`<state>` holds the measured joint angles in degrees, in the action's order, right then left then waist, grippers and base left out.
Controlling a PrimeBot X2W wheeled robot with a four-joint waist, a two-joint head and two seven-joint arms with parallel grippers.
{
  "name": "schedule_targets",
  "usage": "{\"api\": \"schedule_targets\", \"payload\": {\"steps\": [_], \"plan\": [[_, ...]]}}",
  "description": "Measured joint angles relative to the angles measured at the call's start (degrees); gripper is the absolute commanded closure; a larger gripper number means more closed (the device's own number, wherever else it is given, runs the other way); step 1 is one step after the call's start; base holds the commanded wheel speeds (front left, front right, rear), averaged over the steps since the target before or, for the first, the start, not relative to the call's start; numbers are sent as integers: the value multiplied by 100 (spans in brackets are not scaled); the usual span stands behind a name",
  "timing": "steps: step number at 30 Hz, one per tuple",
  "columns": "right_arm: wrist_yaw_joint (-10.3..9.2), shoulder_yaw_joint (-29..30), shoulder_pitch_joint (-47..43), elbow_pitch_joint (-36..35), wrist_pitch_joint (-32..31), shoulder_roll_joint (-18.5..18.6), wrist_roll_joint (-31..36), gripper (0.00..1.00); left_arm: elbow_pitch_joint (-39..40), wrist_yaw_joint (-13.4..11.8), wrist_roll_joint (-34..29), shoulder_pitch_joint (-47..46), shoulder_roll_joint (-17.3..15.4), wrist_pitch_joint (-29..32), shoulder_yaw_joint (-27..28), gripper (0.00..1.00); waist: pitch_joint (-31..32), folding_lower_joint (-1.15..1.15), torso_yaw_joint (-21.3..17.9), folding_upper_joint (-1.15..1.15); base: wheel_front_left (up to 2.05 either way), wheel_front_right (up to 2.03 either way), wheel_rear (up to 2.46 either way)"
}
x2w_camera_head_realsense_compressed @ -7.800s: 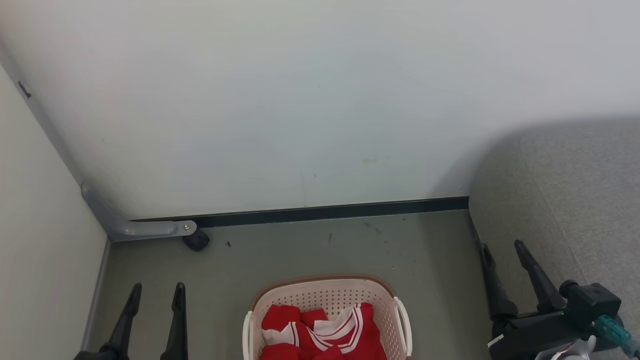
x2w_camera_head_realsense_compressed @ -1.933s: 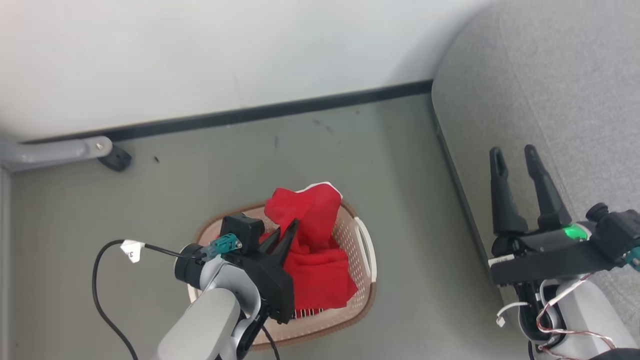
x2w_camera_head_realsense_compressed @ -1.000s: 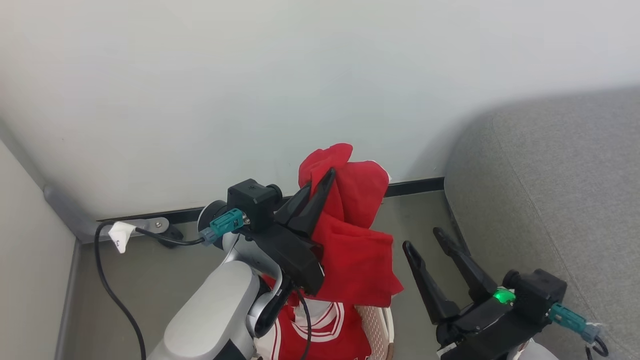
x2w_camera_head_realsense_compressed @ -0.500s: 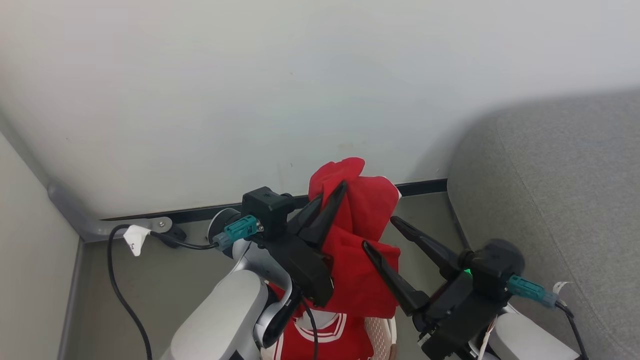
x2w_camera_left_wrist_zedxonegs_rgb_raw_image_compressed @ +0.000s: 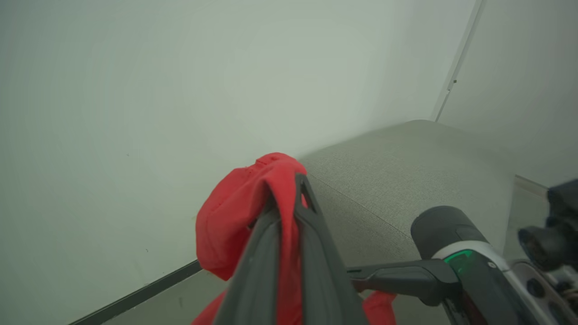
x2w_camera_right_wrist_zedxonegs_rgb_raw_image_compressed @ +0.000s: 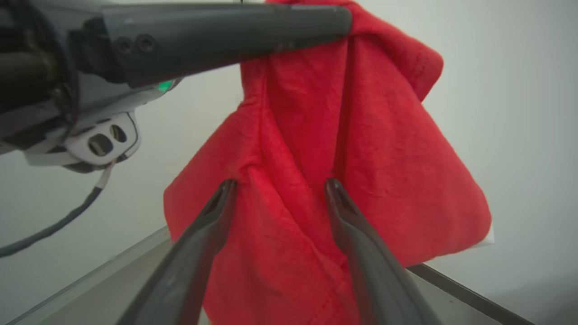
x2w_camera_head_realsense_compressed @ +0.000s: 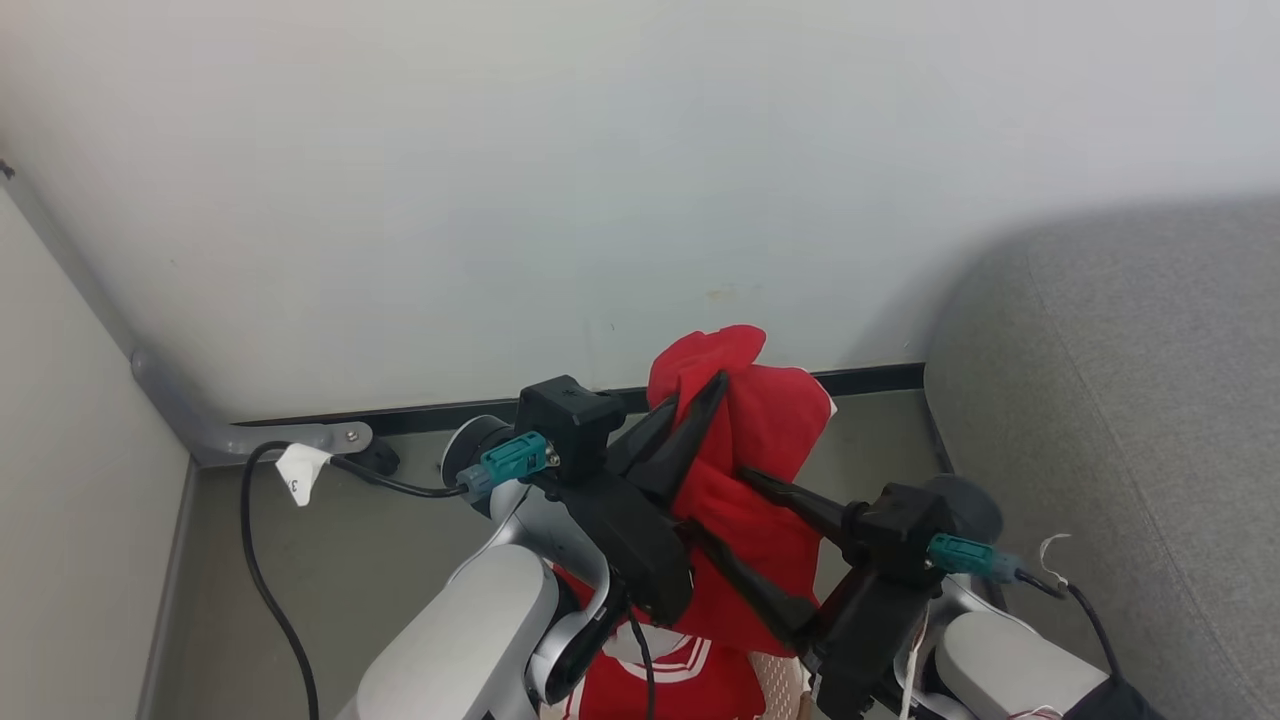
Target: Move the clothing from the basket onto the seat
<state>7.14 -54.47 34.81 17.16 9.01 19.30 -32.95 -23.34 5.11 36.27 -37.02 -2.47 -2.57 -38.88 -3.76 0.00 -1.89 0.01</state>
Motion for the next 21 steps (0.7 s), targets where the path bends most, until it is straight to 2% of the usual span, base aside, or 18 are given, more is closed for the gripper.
{"api": "schedule_targets", "payload": {"steps": [8, 21], "plan": [[0, -692, 367, 460, -187, -62, -260, 0, 141, -10, 47, 1, -1, 129, -97, 100, -41, 0, 85, 0, 0, 0, 0], [1, -1104, 828, 1356, -104, -516, -788, 1, 358, -60, 186, 1, -2, 246, -214, 100, -81, 0, 198, 0, 0, 0, 0]]}}
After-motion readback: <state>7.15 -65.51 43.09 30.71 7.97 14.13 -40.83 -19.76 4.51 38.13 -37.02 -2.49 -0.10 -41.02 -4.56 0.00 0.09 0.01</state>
